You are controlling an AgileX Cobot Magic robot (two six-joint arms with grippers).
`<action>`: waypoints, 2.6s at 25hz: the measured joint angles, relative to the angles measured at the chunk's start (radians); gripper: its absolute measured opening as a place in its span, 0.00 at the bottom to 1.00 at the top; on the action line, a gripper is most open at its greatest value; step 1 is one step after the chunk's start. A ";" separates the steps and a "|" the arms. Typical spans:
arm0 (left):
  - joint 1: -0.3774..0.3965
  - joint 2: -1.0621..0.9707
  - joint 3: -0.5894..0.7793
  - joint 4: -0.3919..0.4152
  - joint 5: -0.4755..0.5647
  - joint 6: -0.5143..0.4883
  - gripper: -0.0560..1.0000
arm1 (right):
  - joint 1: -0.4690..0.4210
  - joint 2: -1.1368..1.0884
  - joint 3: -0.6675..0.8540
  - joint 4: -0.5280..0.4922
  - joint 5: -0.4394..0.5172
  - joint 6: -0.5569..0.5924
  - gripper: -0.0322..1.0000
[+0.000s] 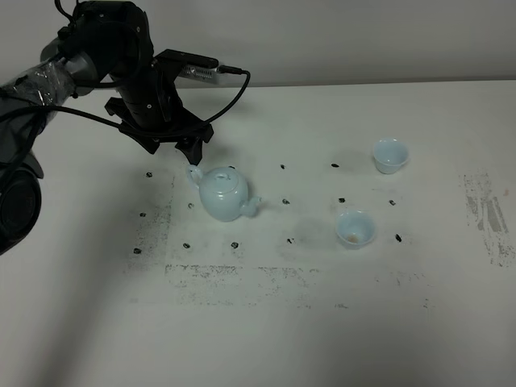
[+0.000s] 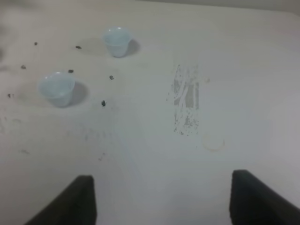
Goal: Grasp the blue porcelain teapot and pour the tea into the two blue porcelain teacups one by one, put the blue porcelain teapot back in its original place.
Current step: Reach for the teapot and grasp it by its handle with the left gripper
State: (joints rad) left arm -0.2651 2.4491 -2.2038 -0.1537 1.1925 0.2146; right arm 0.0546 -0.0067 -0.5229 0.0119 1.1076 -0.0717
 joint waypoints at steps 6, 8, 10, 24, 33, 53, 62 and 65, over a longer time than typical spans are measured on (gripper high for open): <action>0.000 0.000 0.000 -0.002 0.000 0.000 0.12 | 0.000 0.000 0.000 0.000 0.000 0.000 0.59; 0.000 0.000 0.000 -0.017 0.000 0.000 0.12 | 0.000 0.000 0.000 0.000 0.000 0.000 0.59; 0.000 0.000 0.000 -0.022 0.000 0.000 0.12 | 0.000 0.000 0.000 0.000 0.000 0.000 0.59; 0.000 -0.034 0.045 -0.008 0.000 -0.020 0.12 | 0.000 0.000 0.000 0.000 0.000 0.000 0.59; 0.000 -0.122 0.143 -0.004 0.000 -0.020 0.12 | 0.000 0.000 0.000 0.000 0.000 0.000 0.59; 0.000 -0.668 0.511 0.033 0.000 0.013 0.12 | 0.000 -0.001 0.000 0.000 0.000 0.000 0.59; 0.000 -0.644 0.528 0.011 -0.152 0.023 0.12 | 0.000 -0.001 0.000 0.000 0.000 0.000 0.59; 0.026 -0.578 0.530 0.000 -0.227 -0.002 0.12 | 0.000 -0.001 0.000 0.000 0.000 0.000 0.59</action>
State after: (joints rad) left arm -0.2392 1.8714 -1.6741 -0.1535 0.9658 0.2129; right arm 0.0546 -0.0075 -0.5229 0.0115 1.1076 -0.0717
